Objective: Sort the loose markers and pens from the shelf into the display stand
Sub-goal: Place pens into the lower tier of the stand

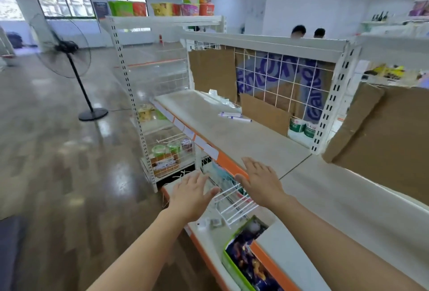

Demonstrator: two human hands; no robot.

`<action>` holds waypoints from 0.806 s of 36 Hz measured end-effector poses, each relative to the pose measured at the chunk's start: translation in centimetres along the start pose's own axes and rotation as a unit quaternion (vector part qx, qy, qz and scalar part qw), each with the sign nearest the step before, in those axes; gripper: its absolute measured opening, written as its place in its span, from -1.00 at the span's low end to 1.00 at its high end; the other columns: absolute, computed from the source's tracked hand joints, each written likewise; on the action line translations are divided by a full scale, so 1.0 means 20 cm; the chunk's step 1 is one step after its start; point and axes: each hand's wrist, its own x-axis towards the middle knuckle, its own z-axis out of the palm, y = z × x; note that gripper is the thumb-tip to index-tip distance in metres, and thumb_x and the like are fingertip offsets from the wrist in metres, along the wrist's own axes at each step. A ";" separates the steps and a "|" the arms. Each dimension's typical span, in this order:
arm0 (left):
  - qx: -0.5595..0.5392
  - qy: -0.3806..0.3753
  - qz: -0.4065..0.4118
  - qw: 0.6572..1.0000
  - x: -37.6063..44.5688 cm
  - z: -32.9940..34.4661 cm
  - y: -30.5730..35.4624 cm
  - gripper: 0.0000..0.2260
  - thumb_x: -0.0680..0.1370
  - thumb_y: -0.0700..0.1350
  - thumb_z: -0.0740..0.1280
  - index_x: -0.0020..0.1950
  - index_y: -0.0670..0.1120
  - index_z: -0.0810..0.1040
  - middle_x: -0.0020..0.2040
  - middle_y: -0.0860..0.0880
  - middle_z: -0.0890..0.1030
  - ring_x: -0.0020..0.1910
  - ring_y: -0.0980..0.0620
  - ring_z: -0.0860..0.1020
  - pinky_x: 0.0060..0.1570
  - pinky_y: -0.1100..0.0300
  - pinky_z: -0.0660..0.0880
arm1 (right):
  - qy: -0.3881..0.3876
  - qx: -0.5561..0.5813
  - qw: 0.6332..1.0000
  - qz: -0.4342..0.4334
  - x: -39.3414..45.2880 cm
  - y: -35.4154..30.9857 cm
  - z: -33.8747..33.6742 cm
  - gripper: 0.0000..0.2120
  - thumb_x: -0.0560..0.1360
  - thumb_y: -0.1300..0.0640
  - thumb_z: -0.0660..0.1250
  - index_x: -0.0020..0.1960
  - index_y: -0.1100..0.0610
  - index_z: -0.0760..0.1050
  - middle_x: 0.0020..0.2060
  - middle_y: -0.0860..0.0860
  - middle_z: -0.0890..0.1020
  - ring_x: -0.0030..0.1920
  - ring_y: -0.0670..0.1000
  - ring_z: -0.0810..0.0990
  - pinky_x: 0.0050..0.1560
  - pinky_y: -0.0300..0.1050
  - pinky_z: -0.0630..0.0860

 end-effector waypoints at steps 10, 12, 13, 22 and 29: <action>0.014 0.015 0.014 1.000 0.58 -0.08 -0.08 -0.37 0.54 0.33 -0.13 0.53 0.05 0.10 0.54 -0.01 0.15 0.50 -0.05 0.12 0.43 -0.06 0.13 | 0.020 0.011 0.999 0.030 0.56 0.15 -0.04 -0.43 0.63 -0.16 -0.03 0.54 0.07 -0.01 0.53 0.00 0.10 0.49 0.04 0.13 0.46 0.00 0.01; 0.011 0.005 0.014 1.000 0.69 -0.12 -0.06 -0.40 0.57 0.30 -0.09 0.54 0.03 0.09 0.56 -0.03 0.09 0.52 -0.05 0.06 0.47 -0.05 0.05 | 0.019 0.011 0.999 0.038 0.67 0.20 -0.06 -0.42 0.62 -0.17 -0.02 0.55 0.07 -0.02 0.53 0.00 0.11 0.48 0.04 0.15 0.45 0.01 0.01; 0.010 0.002 0.015 1.000 0.74 -0.14 -0.05 -0.41 0.59 0.28 -0.08 0.54 0.02 0.08 0.56 -0.03 0.07 0.53 -0.04 0.03 0.47 -0.03 0.03 | 0.018 0.016 0.999 0.042 0.72 0.22 -0.08 -0.41 0.62 -0.17 -0.02 0.55 0.07 -0.03 0.52 0.00 0.13 0.48 0.04 0.15 0.45 0.01 0.01; 0.002 -0.019 0.026 0.999 1.18 -0.18 -0.09 -0.44 0.61 0.24 -0.04 0.55 0.01 0.08 0.56 -0.04 0.07 0.53 -0.05 0.04 0.48 0.00 0.01 | -0.003 0.015 0.997 0.076 1.15 0.31 -0.10 -0.43 0.63 -0.13 0.00 0.54 0.10 0.00 0.46 0.04 0.26 0.44 0.08 0.22 0.45 0.02 0.05; -0.001 -0.012 0.052 0.999 1.52 -0.21 -0.23 -0.45 0.61 0.23 -0.02 0.54 0.00 0.11 0.55 -0.04 0.12 0.51 -0.02 0.09 0.44 0.07 0.07 | -0.012 0.008 0.995 0.104 1.48 0.32 -0.02 -0.44 0.63 -0.14 0.01 0.52 0.12 0.04 0.45 0.08 0.29 0.44 0.09 0.23 0.44 0.03 0.07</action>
